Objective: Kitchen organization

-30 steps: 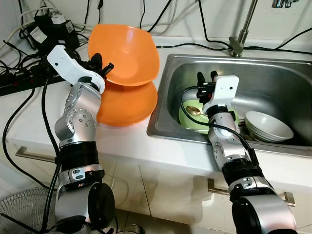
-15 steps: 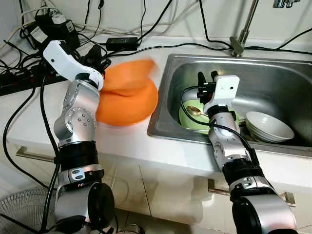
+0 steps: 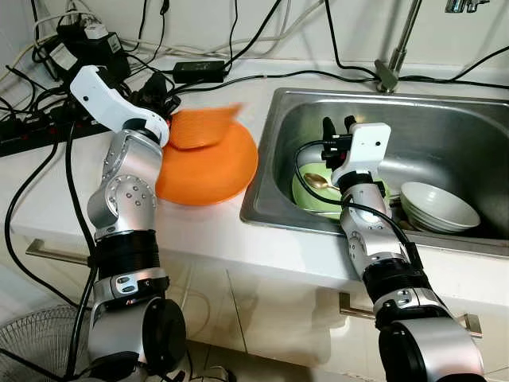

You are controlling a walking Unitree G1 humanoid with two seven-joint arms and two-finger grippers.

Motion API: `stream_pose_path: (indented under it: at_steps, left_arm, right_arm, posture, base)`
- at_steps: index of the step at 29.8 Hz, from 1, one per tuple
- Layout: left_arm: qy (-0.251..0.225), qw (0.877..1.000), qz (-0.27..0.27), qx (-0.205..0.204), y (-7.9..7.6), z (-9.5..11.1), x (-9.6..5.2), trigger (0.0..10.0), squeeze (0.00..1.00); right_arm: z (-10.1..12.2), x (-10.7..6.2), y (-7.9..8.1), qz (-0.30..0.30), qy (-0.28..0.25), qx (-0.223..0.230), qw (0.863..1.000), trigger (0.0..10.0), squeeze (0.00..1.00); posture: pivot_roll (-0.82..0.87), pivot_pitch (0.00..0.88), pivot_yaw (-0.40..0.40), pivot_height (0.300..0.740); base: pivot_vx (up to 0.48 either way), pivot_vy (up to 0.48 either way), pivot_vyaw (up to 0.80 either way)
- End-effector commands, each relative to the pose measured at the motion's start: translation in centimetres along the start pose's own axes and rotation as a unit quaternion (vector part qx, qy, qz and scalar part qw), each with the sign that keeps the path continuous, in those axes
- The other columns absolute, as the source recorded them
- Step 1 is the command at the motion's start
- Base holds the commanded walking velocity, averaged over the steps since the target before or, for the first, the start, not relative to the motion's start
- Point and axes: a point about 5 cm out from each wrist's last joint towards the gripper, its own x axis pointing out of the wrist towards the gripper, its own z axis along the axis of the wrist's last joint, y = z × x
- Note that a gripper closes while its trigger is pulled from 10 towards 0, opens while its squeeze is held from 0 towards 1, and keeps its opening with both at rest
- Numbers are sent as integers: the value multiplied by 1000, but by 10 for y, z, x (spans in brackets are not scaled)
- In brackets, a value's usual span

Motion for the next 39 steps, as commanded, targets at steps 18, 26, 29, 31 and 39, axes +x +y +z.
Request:
stream_pose_path:
  at_steps: [18,26,29,31,39]
  left_arm:
    - [12,1000,1,3,-2,-2,1,10000,0]
    - [14,1000,1,0,-2,-2,1,10000,0]
    - [15,1000,1,-1,-2,-3,1,10000,0]
    - [15,1000,0,-1,-3,-3,1,10000,0]
    - [14,1000,0,-3,-3,-3,1,10000,0]
  right_arm:
    - [-15,-9,3,-1,31,8,1000,10000,0]
    - [-15,-9,4,1,31,8,1000,10000,0]
    - [-15,-9,4,2,30,8,1000,10000,0]
    - [-15,-9,4,2,30,8,1000,10000,0]
    - [-15,-8,5,4,29,8,1000,10000,0]
  posture:
    - [153,5,118,740]
    - [151,0,118,740]
    - [151,0,118,740]
    - [151,0,116,740]
    - [151,0,114,740]
  base:
    - [0,0,0]
    - [0,0,0]
    - [0,0,0]
    - [0,0,0]
    - [0,0,0]
